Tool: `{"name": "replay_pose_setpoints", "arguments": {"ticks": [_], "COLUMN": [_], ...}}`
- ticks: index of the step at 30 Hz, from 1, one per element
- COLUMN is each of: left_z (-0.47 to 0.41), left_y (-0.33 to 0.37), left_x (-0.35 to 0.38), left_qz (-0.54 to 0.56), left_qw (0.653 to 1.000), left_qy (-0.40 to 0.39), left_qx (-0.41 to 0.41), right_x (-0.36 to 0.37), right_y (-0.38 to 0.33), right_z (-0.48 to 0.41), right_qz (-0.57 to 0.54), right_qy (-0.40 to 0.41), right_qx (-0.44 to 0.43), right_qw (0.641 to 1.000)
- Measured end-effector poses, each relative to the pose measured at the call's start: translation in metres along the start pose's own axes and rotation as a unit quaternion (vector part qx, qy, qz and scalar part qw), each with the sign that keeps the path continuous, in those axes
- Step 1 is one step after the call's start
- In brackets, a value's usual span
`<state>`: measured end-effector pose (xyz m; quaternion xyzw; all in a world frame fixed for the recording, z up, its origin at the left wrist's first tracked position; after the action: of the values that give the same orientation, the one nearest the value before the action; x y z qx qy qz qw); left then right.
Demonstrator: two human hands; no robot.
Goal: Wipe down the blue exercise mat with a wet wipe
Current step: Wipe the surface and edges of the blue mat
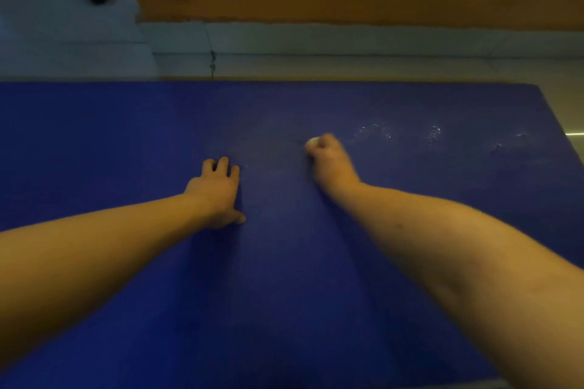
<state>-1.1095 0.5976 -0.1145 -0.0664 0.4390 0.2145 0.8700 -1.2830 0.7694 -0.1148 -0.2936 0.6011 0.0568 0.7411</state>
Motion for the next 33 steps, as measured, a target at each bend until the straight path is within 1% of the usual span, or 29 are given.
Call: {"name": "replay_pose_setpoints", "arguments": {"ticks": [1,2,3,5,7,8,9,10,12,13,15,17,18,19,21,23,24,25,26,27,30,32,33], "left_z": [0.000,0.001,-0.001,-0.001,-0.002,-0.002,-0.001,-0.001,-0.001,-0.001,0.000,0.004,0.006,0.008,0.012,0.018,0.021,0.022,0.023,0.023,0.021,0.016,0.012], "left_y": [0.000,-0.001,0.004,0.003,0.002,0.002,0.001,0.000,-0.002,-0.003,-0.005,-0.010,-0.013,-0.017,-0.022,-0.027,-0.028,-0.028,-0.027,-0.025,-0.019,-0.011,-0.006], "left_x": [0.000,0.000,0.001,0.000,-0.001,0.000,-0.001,0.000,-0.001,-0.002,-0.006,-0.010,-0.011,-0.010,-0.007,-0.004,-0.002,-0.002,-0.003,-0.005,-0.011,-0.015,-0.017], "left_qz": [-0.008,-0.014,-0.019,-0.025,-0.027,-0.026,-0.028,-0.032,-0.038,-0.044,-0.055,-0.055,-0.050,-0.042,-0.026,-0.015,-0.014,-0.017,-0.023,-0.027,-0.024,-0.018,-0.017], "left_qw": [1.000,1.000,1.000,1.000,1.000,1.000,1.000,0.999,0.999,0.999,0.998,0.998,0.998,0.998,0.998,0.998,0.997,0.997,0.998,0.998,0.999,0.999,0.999], "left_qy": [0.002,0.004,0.006,0.009,0.002,-0.004,-0.009,-0.015,-0.019,-0.020,-0.022,-0.033,-0.040,-0.049,-0.057,-0.065,-0.069,-0.068,-0.065,-0.059,-0.047,-0.037,-0.033], "left_qx": [0.000,-0.001,0.002,0.000,0.000,-0.001,-0.002,-0.002,0.003,0.007,0.016,0.021,0.022,0.024,0.027,0.016,0.008,0.005,0.005,0.007,0.006,0.010,0.013], "right_x": [-0.014,-0.021,-0.028,-0.024,-0.011,-0.003,0.004,0.014,0.041,0.055,0.081,0.096,0.098,0.091,0.068,0.038,0.026,0.017,0.014,0.011,0.019,0.031,0.035], "right_y": [0.032,0.064,0.087,0.087,0.054,0.033,0.009,-0.019,-0.068,-0.092,-0.125,-0.145,-0.147,-0.142,-0.122,-0.089,-0.072,-0.055,-0.042,-0.034,-0.031,-0.030,-0.026], "right_z": [-0.009,-0.013,-0.014,-0.019,-0.013,-0.007,0.001,0.011,0.045,0.066,0.119,0.164,0.174,0.172,0.144,0.106,0.091,0.080,0.073,0.072,0.089,0.105,0.108], "right_qz": [0.000,0.011,0.008,0.033,-0.009,-0.022,-0.032,-0.033,-0.073,-0.089,-0.074,-0.048,-0.022,-0.010,0.012,0.060,0.101,0.147,0.192,0.211,0.199,0.196,0.189], "right_qy": [0.024,0.031,0.035,0.042,0.051,0.068,0.075,0.056,-0.020,-0.072,-0.148,-0.194,-0.200,-0.194,-0.165,-0.104,-0.074,-0.049,-0.052,-0.049,-0.057,-0.092,-0.123], "right_qx": [0.073,0.151,0.198,0.207,0.193,0.174,0.130,0.068,-0.035,-0.097,-0.217,-0.328,-0.372,-0.374,-0.331,-0.247,-0.214,-0.197,-0.183,-0.166,-0.147,-0.130,-0.110], "right_qw": [0.997,0.988,0.980,0.977,0.980,0.982,0.988,0.996,0.996,0.989,0.962,0.923,0.906,0.907,0.929,0.962,0.969,0.968,0.963,0.962,0.967,0.968,0.968]}}
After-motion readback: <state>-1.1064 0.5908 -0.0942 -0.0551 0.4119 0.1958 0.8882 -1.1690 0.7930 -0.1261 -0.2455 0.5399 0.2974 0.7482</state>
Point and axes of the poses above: each hand's wrist, its own z-axis away from the middle knuckle, its own x-axis out of the palm, y = z × x, the point moved 8 cm from there along -z, towards the middle knuckle, and after that the axes turned 12 degrees about z, right-handed, at the moved point
